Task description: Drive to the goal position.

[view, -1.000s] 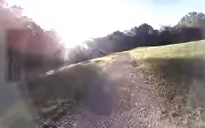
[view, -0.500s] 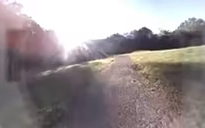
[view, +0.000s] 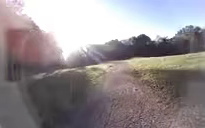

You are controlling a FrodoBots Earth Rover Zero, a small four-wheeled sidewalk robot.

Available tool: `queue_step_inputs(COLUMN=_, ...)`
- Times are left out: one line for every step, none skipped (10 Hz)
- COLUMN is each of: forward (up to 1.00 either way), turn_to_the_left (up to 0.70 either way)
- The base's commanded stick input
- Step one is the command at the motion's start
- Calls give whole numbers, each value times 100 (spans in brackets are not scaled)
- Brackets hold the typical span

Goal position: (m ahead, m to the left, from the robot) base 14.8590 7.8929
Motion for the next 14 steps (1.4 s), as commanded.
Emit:
queue_step_inputs(forward=50, turn_to_the_left=-30)
queue_step_inputs(forward=50, turn_to_the_left=-6)
queue_step_inputs(forward=50, turn_to_the_left=0)
queue_step_inputs(forward=50, turn_to_the_left=0)
queue_step_inputs(forward=50, turn_to_the_left=0)
queue_step_inputs(forward=50, turn_to_the_left=0)
queue_step_inputs(forward=50, turn_to_the_left=0)
queue_step_inputs(forward=50, turn_to_the_left=0)
queue_step_inputs(forward=50, turn_to_the_left=0)
queue_step_inputs(forward=50, turn_to_the_left=0)
queue_step_inputs(forward=50, turn_to_the_left=0)
queue_step_inputs(forward=50, turn_to_the_left=0)
queue_step_inputs(forward=50, turn_to_the_left=0)
queue_step_inputs(forward=50, turn_to_the_left=0)
